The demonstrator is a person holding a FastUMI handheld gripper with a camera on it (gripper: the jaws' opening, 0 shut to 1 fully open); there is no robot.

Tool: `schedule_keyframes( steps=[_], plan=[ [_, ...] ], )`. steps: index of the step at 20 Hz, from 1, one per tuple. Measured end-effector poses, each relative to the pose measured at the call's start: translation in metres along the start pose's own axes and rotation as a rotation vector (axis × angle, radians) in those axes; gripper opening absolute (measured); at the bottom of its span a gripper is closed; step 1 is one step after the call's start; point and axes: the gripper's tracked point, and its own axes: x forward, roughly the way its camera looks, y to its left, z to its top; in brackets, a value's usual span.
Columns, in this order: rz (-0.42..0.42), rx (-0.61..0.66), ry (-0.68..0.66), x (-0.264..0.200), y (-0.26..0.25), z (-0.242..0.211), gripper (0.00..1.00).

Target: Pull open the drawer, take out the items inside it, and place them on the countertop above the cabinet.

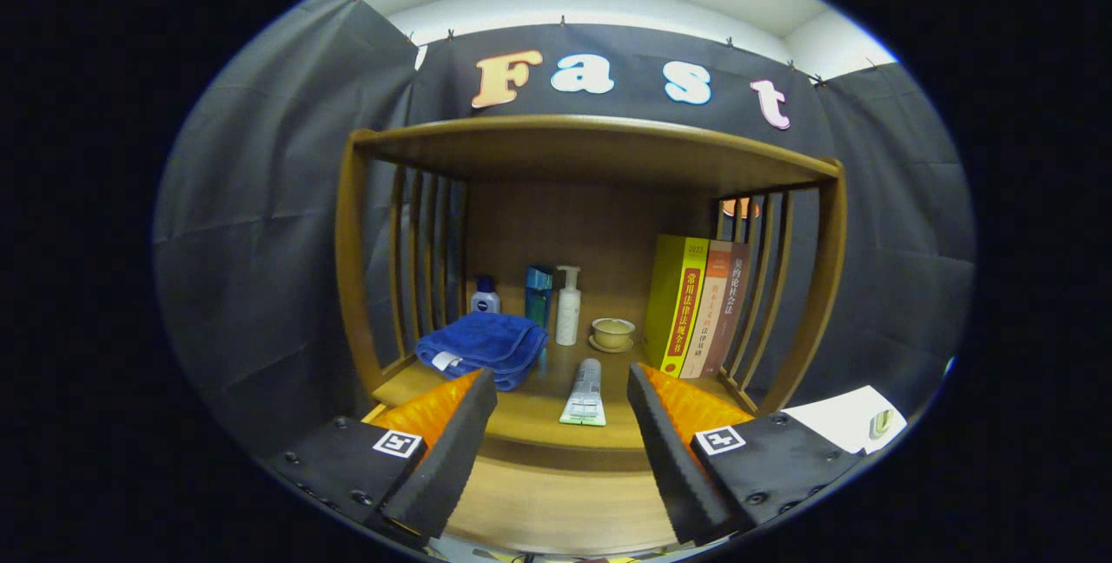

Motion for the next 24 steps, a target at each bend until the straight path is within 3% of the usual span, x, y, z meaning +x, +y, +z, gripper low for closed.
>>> schedule_keyframes(
  steps=[8,13,20,24],
  plan=[
    [-0.037,-0.035,-0.125,-0.097,0.015,-0.053,0.98],
    [-0.032,0.017,-0.130,-0.136,0.033,-0.095,0.98],
    [-0.081,0.102,-0.100,-0.132,0.032,-0.161,0.99],
    [-0.101,0.081,-0.095,-0.116,0.033,-0.189,0.99]
  ],
)
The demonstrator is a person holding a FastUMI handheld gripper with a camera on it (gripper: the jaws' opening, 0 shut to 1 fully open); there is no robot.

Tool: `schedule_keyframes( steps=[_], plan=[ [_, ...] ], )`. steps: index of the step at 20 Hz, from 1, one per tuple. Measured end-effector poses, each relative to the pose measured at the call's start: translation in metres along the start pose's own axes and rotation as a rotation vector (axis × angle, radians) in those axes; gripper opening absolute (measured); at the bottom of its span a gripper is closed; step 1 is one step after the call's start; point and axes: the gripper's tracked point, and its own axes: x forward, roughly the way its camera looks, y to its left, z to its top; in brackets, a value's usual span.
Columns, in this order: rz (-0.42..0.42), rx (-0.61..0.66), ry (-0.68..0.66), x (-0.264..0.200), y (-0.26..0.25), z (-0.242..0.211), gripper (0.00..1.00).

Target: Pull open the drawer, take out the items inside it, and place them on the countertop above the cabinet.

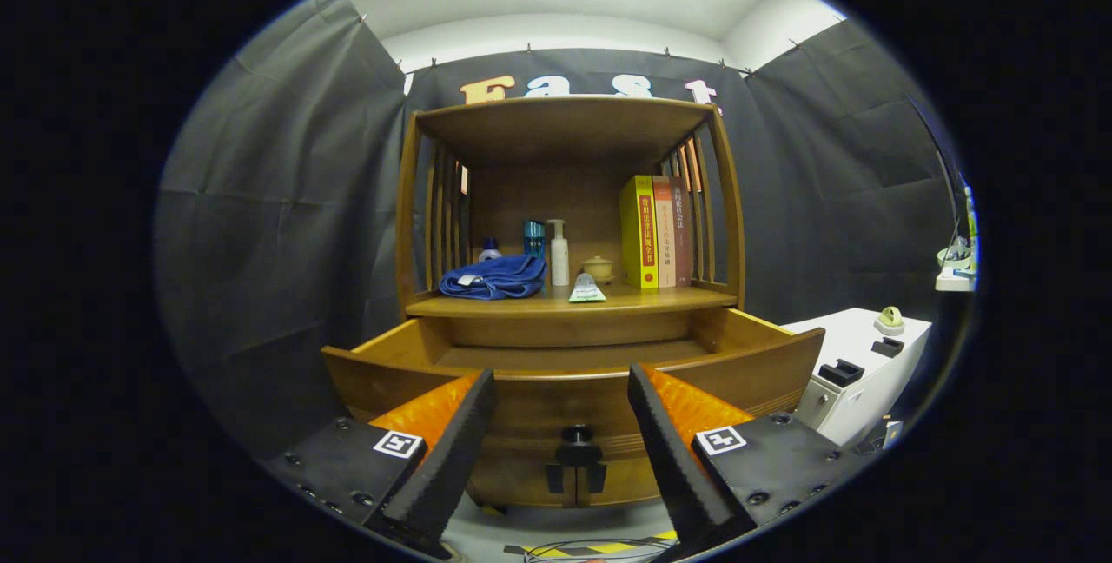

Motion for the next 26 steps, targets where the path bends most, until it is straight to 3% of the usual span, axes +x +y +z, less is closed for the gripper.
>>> schedule_keyframes(
  steps=[4,9,18,26],
  plan=[
    [-0.012,-0.022,-0.003,0.021,-0.001,-0.029,0.99],
    [-0.036,0.045,0.058,0.044,-0.009,-0.061,0.99],
    [-0.008,0.079,0.067,0.061,-0.017,-0.059,0.98],
    [-0.009,0.060,0.077,0.126,-0.023,-0.045,0.98]
  ],
)
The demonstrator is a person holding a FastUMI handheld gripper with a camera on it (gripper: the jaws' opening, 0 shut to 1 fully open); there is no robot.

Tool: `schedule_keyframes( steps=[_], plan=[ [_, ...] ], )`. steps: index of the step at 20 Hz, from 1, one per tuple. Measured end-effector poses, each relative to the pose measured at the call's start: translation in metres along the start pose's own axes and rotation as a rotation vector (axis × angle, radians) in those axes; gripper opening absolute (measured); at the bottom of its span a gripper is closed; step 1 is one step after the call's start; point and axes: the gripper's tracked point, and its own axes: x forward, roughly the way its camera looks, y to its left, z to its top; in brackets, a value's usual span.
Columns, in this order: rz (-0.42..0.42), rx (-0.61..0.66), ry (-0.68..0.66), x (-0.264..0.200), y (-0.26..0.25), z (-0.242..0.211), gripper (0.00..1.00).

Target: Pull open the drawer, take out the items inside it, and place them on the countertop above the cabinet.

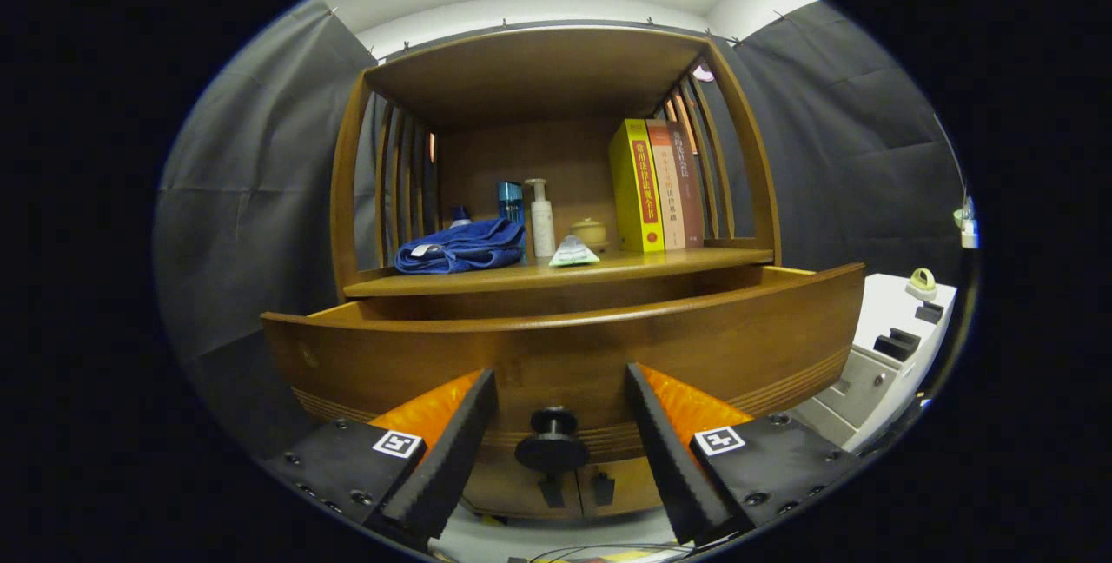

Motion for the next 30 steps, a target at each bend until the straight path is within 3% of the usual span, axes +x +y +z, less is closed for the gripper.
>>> schedule_keyframes(
  steps=[15,25,30],
  plan=[
    [-0.009,-0.008,-0.004,0.095,-0.001,0.007,0.99],
    [-0.010,-0.009,0.002,0.114,-0.001,0.007,0.99],
    [-0.041,0.039,0.026,0.094,-0.010,0.019,0.99]
  ],
)
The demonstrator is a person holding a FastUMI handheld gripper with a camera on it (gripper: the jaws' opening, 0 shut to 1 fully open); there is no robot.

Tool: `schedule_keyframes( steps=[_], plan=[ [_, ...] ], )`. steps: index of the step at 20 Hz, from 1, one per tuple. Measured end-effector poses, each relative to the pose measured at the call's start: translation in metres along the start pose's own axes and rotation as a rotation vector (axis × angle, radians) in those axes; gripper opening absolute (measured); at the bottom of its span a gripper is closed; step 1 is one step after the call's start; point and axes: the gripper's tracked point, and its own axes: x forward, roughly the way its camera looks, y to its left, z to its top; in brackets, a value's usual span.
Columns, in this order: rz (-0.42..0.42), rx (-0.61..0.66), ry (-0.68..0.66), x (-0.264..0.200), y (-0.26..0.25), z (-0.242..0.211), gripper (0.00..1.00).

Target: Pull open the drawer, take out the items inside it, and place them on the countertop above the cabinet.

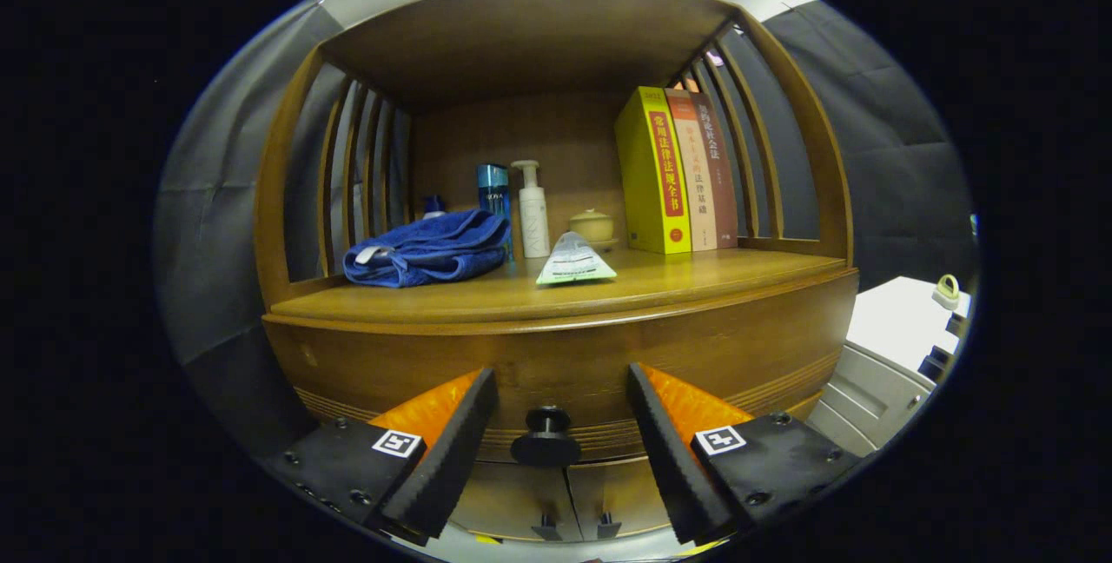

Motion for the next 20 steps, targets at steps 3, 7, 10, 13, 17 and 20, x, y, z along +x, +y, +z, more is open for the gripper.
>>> schedule_keyframes(
  steps=[3,7,10,13,17,20],
  plan=[
    [-0.035,0.019,-0.036,-0.038,-0.014,0.027,0.98],
    [-0.071,0.000,-0.091,-0.101,-0.036,0.063,0.97],
    [-0.074,-0.016,-0.136,-0.148,-0.045,0.082,0.96],
    [-0.063,-0.038,-0.149,-0.194,-0.044,0.088,0.96],
    [-0.020,-0.047,-0.141,-0.242,-0.029,0.079,0.96],
    [-0.008,-0.045,-0.156,-0.262,-0.025,0.075,0.96]
  ],
)
